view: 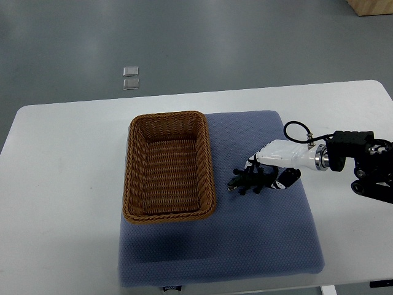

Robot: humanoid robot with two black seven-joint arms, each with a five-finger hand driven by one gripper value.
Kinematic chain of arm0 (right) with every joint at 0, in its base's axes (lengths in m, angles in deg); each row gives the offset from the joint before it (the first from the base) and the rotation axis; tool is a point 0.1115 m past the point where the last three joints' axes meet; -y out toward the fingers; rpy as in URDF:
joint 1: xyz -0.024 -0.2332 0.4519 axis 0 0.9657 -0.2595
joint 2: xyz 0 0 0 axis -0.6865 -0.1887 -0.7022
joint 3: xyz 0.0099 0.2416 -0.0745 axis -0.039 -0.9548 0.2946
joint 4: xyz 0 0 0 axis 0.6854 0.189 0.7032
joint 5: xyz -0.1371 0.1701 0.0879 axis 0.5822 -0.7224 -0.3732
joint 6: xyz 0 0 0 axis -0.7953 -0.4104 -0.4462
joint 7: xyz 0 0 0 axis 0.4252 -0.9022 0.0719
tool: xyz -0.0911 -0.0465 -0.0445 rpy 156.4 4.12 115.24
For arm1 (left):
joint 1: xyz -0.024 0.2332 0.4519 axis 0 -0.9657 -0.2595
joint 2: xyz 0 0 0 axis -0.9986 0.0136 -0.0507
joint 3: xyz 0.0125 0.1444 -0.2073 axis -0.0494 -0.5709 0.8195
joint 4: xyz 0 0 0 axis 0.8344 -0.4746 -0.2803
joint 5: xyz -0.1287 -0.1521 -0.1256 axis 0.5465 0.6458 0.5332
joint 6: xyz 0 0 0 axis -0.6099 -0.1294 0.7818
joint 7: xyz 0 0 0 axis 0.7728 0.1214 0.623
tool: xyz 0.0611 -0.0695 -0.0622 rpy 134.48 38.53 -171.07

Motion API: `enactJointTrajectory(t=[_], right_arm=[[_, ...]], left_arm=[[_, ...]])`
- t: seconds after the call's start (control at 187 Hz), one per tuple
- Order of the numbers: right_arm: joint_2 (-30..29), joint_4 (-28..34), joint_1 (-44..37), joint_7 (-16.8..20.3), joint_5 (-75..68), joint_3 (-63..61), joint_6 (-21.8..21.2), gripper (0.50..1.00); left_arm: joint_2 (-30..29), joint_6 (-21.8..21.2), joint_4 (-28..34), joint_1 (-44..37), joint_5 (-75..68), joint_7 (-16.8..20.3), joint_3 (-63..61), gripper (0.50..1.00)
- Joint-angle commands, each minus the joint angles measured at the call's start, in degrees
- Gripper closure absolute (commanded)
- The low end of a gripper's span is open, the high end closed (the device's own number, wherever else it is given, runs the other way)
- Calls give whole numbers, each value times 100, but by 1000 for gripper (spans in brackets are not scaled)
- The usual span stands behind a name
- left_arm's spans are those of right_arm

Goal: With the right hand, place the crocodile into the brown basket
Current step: 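Close the right hand fingers to grasp the crocodile, then lift the crocodile and carry it over the wicker basket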

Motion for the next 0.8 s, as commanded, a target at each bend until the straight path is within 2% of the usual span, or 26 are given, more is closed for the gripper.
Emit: enactJointTrajectory(t=[0.0,0.037,0.107,0.118,0.155,0.198,0.796], right_arm=[[7,0,6,4,-1,-13,8,783],[7,0,15,4,8,-13,8,795],[-2,0,24,4,17,-4,8,907],[-2,0,24,4,17,-4,8,908],[-2,0,33,4,43,-4,0,967],[-2,0,33,4,43,-4,0,1000],[226,-35,-240,-14,-62,-48,-18,1000]], left_arm=[[0,-2,0,2,0,1,0,500],[0,-2,0,2,0,1,0,500],[0,-2,0,2,0,1,0,500],[0,-2,0,2,0,1,0,500],[0,-2,0,2,0,1,0,500],[0,-2,0,-7,0,1,0,500],[0,-2,0,2,0,1,0,500]])
